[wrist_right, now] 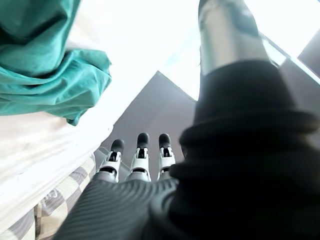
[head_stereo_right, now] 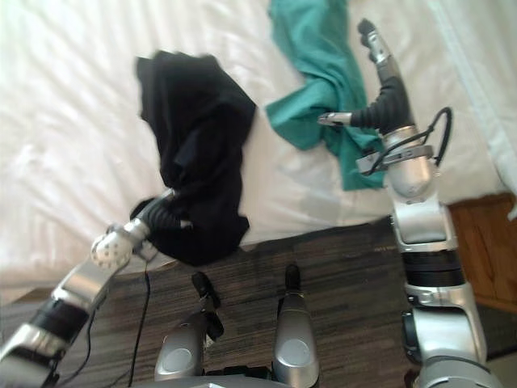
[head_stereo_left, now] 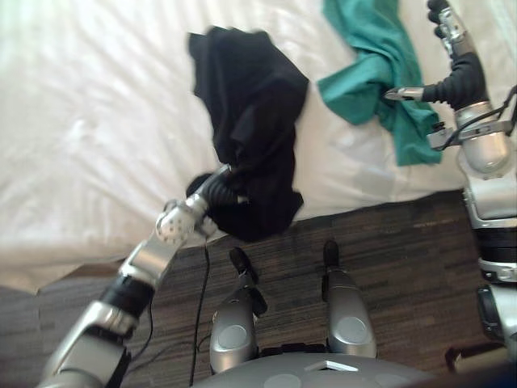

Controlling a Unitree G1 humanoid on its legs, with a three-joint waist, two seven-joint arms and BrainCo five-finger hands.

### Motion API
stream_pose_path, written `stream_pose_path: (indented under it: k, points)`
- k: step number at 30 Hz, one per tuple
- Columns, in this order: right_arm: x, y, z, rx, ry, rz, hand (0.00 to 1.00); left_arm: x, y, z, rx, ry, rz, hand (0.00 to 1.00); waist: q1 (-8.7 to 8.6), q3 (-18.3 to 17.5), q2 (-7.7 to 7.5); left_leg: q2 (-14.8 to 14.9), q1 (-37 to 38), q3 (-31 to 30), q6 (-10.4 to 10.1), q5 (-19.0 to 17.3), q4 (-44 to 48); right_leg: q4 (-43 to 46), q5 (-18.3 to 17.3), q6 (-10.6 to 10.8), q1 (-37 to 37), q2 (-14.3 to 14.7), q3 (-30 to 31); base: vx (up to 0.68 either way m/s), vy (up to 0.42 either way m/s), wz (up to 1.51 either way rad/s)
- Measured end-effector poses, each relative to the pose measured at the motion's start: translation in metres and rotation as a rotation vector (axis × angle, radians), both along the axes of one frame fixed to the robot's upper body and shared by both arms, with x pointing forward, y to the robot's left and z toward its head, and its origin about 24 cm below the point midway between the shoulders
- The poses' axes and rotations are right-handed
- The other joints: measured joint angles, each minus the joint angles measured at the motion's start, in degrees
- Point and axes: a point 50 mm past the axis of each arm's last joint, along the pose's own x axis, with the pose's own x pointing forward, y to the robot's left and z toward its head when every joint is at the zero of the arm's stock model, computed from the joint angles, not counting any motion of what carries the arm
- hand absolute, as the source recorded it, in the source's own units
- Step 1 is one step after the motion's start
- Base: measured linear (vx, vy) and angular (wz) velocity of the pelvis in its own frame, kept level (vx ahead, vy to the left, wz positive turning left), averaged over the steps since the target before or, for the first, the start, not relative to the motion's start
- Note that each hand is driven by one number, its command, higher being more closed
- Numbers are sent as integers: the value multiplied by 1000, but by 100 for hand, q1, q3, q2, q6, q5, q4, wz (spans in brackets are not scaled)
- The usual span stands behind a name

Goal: Tidy the bed and pick cloth on bed and put in laundry

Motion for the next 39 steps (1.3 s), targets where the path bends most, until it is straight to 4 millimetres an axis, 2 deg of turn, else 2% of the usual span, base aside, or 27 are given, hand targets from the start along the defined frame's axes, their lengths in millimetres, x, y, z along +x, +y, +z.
stream_pose_path:
  k: [2, 6, 9, 12, 14, 17, 18, 19, 20, 23, 28, 31, 34, 37, 38, 39]
  points:
    - [8, -36, -9, 0, 108, -136, 0, -24, 8, -28, -98, 130, 86, 100, 204, 13, 193, 4, -12, -262, 14, 14, -1, -63, -43, -15, 170, -1, -200, 20, -28, 49]
    - [6, -78, -4, -51, 191, -287, 0, -66, 19, -73, -131, 359, 172, 100, 380, 19, 516, 2, -208, -538, 40, 94, -2, -92, -59, -18, 167, -8, -392, 13, -14, 32]
    - [4, -102, -9, -61, 270, -384, 0, -91, 19, -102, -153, 523, 206, 100, 518, 44, 659, -3, -216, -561, 48, 110, -2, -88, -59, -17, 171, -13, -399, 13, -14, 6]
    - [-1, -119, -6, -78, 301, -454, 0, -107, 18, -120, -150, 623, 220, 100, 515, 76, 792, -21, -290, -630, 72, 142, -3, -80, -60, -15, 148, -37, -504, 2, -8, 14]
    - [-9, -137, 9, -101, 307, -532, 0, -117, 18, -132, -137, 689, 236, 100, 512, 131, 946, -66, -419, -705, 84, 178, -5, 28, -91, 12, 2, -93, -547, -24, 5, 16]
    - [-11, -142, 34, -144, 303, -569, 0, -127, 21, -142, -132, 746, 259, 100, 509, 173, 1152, -122, -603, -686, 105, 208, -6, 150, -87, 31, -273, -156, -488, -13, 3, -2]
    - [-10, -142, 35, -147, 307, -568, 0, -128, 21, -143, -130, 750, 260, 100, 512, 171, 1164, -126, -616, -685, 103, 209, -6, 153, -86, 34, -291, -159, -484, 0, -10, -5]
    - [-9, -142, 39, -175, 344, -560, 0, -133, 20, -147, -101, 773, 249, 100, 519, 201, 1271, -151, -709, -681, 97, 217, -6, 197, -79, 45, -414, -191, -456, 0, 0, 0]
    - [-9, -141, 42, -192, 354, -562, 100, -135, 17, -150, -91, 785, 238, 100, 518, 201, 1345, -176, -767, -681, 96, 232, -5, 211, -70, 61, -493, -217, -440, 16, -13, -3]
    - [-9, -139, 53, -205, 380, -534, 100, -141, 14, -155, -29, 775, 203, 100, 505, 170, 1390, -258, -811, -716, 88, 244, -5, 261, -57, 83, -627, -304, -373, 60, -24, -11]
    - [-13, -145, 57, -170, 398, -536, 100, -133, 13, -149, -32, 688, 213, 100, 461, 160, 1404, -332, -808, -842, 79, 249, -4, 323, -78, 116, -615, -386, -395, 34, -17, 7]
    - [-12, -148, 47, -58, 394, -507, 100, -130, 11, -146, -77, 646, 222, 100, 424, 159, 1404, -353, -732, -926, 72, 254, -3, 326, -91, 122, -486, -423, -489, 27, -27, 15]
    - [-12, -152, 15, 117, 362, -447, 100, -121, 3, -135, -166, 578, 230, 100, 380, 159, 1403, -406, -434, -1034, 47, 235, -4, 319, -179, 150, -115, -485, -611, 34, -28, 20]
    - [-12, -139, -27, 412, 254, -272, 100, -106, -11, -115, -286, 471, 241, 100, 366, 124, 1384, -392, -174, -1057, -32, 170, -4, 276, -255, 142, 195, -488, -669, 22, -37, 2]
    - [-13, -128, -54, 547, 220, -186, 100, -103, -17, -112, -335, 458, 270, 100, 353, -50, 1368, -369, -171, -1060, -76, 136, -4, 212, -256, 146, 227, -468, -696, 43, -59, -3]
    - [-14, -121, -67, 606, 207, -149, 100, -102, -19, -112, -360, 463, 289, 100, 335, -152, 1353, -353, -169, -1057, -90, 126, -4, 173, -253, 148, 252, -452, -702, 83, -69, -2]
